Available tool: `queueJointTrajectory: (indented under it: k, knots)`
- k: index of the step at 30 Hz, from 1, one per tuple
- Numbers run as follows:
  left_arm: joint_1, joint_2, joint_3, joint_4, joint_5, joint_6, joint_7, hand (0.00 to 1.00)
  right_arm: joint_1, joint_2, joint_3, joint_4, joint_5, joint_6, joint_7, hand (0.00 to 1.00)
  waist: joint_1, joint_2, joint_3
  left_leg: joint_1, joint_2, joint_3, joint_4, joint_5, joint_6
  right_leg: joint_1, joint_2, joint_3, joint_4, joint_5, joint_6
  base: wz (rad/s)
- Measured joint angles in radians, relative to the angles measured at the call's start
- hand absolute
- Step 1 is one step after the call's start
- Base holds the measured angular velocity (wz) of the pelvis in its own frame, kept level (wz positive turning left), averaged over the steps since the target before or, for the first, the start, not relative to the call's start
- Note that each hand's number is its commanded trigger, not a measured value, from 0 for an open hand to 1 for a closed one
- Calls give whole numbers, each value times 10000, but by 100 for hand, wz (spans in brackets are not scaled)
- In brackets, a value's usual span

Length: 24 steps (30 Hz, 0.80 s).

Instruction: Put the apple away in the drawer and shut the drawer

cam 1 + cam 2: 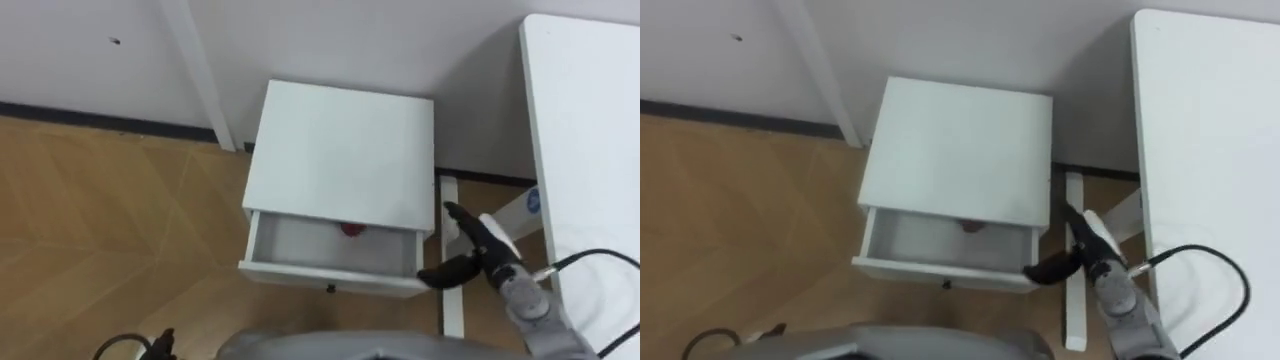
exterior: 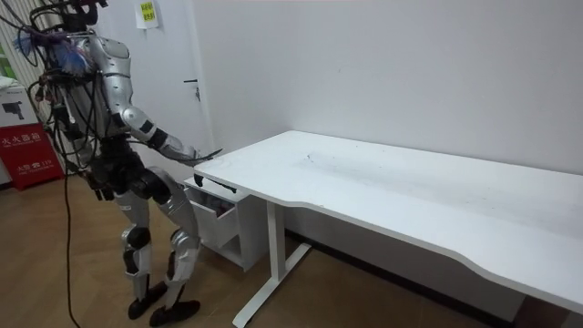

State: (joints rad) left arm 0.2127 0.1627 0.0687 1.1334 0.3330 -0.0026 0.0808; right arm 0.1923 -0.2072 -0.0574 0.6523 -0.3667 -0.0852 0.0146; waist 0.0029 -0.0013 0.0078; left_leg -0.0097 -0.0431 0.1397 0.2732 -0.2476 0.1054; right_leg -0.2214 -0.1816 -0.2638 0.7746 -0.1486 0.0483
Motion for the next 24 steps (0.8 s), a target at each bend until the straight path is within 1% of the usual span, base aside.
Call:
queueJointTrajectory:
  k: [1, 2, 3, 4, 5, 6, 7, 8, 9, 10, 11, 12, 13, 14, 15, 16, 17, 18, 19, 20, 21, 22, 24]
  knots:
    - [-3, 103, 83, 120, 34, -5, -6, 0, 17, -23, -297, 136, -3, -11, -126, 0, -141, 58, -9, -47, -47, -25, 503, -238, 144, -1079, -245, 597, 1869, 1223, 75, 0]
    - [-53, 192, 64, 299, 20, -75, -21, 0, 10, -44, -638, 164, 42, -12, -206, 0, -201, 396, -12, -206, 159, -20, 1090, -543, 287, -2274, -43, 1259, 3499, 2853, 201, -22]
    - [-81, 256, 60, 361, 1, -69, -40, 0, -80, -65, -709, 166, 88, -32, -255, 0, -195, 415, 43, -347, 219, -18, 1313, -617, 346, -2948, 89, 1516, 4807, 2698, 125, -36]
    - [-160, 403, 20, 367, -110, -22, -83, 0, -195, -124, -831, 155, 336, -156, -298, 0, -288, 585, 114, -647, 440, -106, 1730, -714, 364, -4227, 345, 1769, 7798, 1927, -76, -19]
    - [-265, 516, -51, 335, -230, 31, -103, 0, -106, -213, -792, 154, 663, -290, -344, 0, -369, 841, 125, -910, 682, -363, 1951, -716, 365, -5295, 615, 1744, 9954, 1283, -233, 4]
    - [-340, 546, -49, 324, -293, 72, -102, 0, -84, -243, -766, 243, 878, -340, -359, 0, -416, 966, 161, -989, 806, -427, 2008, -717, 368, -5721, 695, 1737, 10688, 1065, -238, 26]
    - [-420, 571, -51, 261, -338, 208, -96, 0, -108, -293, -642, 739, 1189, -404, -417, 0, -498, 1049, 203, -1050, 1001, -525, 2041, -720, 369, -6232, 803, 1845, 11550, 790, -200, 29]
    - [-411, 578, -36, 249, -317, 382, -99, 0, -79, -320, -475, 1172, 1392, -323, -479, 0, -527, 1014, 214, -1022, 1021, -634, 2054, -716, 361, -6383, 752, 2033, 11756, 581, -103, 26]
    - [-370, 578, -27, 246, -286, 416, -100, 0, -49, -336, -391, 1336, 1471, -272, -480, 0, -522, 980, 214, -999, 990, -643, 2082, -734, 367, -6342, 711, 2185, 11694, 514, -59, 19]
    - [-152, 553, -31, 157, -256, 446, -106, 0, -24, -341, -334, 1572, 1600, -129, -485, 0, -519, 919, 177, -1002, 893, -639, 2142, -787, 385, -5983, 545, 2422, 11042, 485, -45, 10]
    - [143, 498, -29, 16, -257, 450, -132, 0, -20, -346, -320, 1710, 1780, 6, -539, 0, -512, 812, 157, -1000, 757, -626, 2155, -820, 415, -5173, 311, 2511, 9481, 488, -21, 7]
    - [229, 491, -35, -58, -265, 451, -163, 0, -21, -348, -259, 1825, 1956, 15, -586, 0, -504, 757, 133, -996, 696, -628, 2138, -822, 420, -4618, 212, 2484, 8409, 481, 56, 0]
    - [553, 525, -15, -202, -259, 440, -201, 0, -10, -343, -59, 2101, 2120, 25, -630, 0, -460, 630, 104, -885, 541, -612, 2046, -818, 428, -3242, 111, 2342, 5871, 463, 176, 0]
    - [706, 578, 47, -212, -252, 451, -218, 0, 109, -284, 75, 2413, 2102, 33, -599, 0, -335, 401, 53, -733, 362, -598, 1912, -809, 439, -1730, 89, 2219, 3054, 391, 294, 0]
    - [712, 594, 83, -208, -266, 463, -217, 0, 187, -248, 83, 2485, 2095, 63, -579, 0, -221, 306, 57, -690, 291, -602, 1846, -806, 439, -1070, 101, 2147, 1857, 346, 342, 0]
    - [667, 569, 110, -231, -272, 465, -208, 0, 267, -234, 142, 2717, 2104, 77, -566, 0, -1, 167, 47, -638, 200, -594, 1624, -728, 422, 119, 195, 1834, -510, 197, 459, -7]
    - [614, 549, 117, -363, -350, 460, -172, 0, 269, -138, 152, 3016, 2105, 84, -585, 0, 171, -23, -42, -590, 128, -529, 1212, -533, 370, 892, 385, 1619, -2479, 117, 494, -10]
    - [582, 543, 118, -425, -427, 441, -126, 0, 275, -54, 152, 3149, 2105, 74, -615, 0, 247, -91, -75, -573, 109, -489, 1013, -435, 338, 1211, 463, 1539, -3266, 75, 444, -26]
    - [504, 529, 119, -483, -554, 368, -19, 0, 233, 116, 165, 3363, 2102, 74, -690, 0, 383, -246, -115, -502, 112, -402, 668, -293, 250, 1758, 635, 1509, -4534, 210, 408, -22]
    - [473, 531, 178, -497, -592, 332, 91, 0, 136, 234, 265, 3646, 2101, 10, -697, 0, 396, -375, -131, -476, 117, -361, 539, -244, 177, 2213, 729, 1496, -5450, 305, 401, -24]
    - [422, 529, 204, -498, -588, 319, 158, 0, 96, 263, 342, 3799, 2099, -16, -686, 0, 380, -395, -118, -463, 117, -331, 527, -244, 160, 2358, 745, 1484, -5745, 309, 401, -10]
    - [276, 489, 387, -502, -562, 253, 221, 0, 12, 363, 353, 4082, 2098, -25, -663, 0, 325, -493, -106, -423, 122, -322, 533, -250, 99, 2568, 766, 1442, -6095, 310, 403, -10]
    - [91, 434, 527, -487, -549, 147, 232, 0, -62, 385, 324, 4482, 2128, 1, -469, 0, 295, -514, -82, -297, 154, -325, 406, -237, 11, 2718, 794, 1276, -6245, 304, 410, -8]
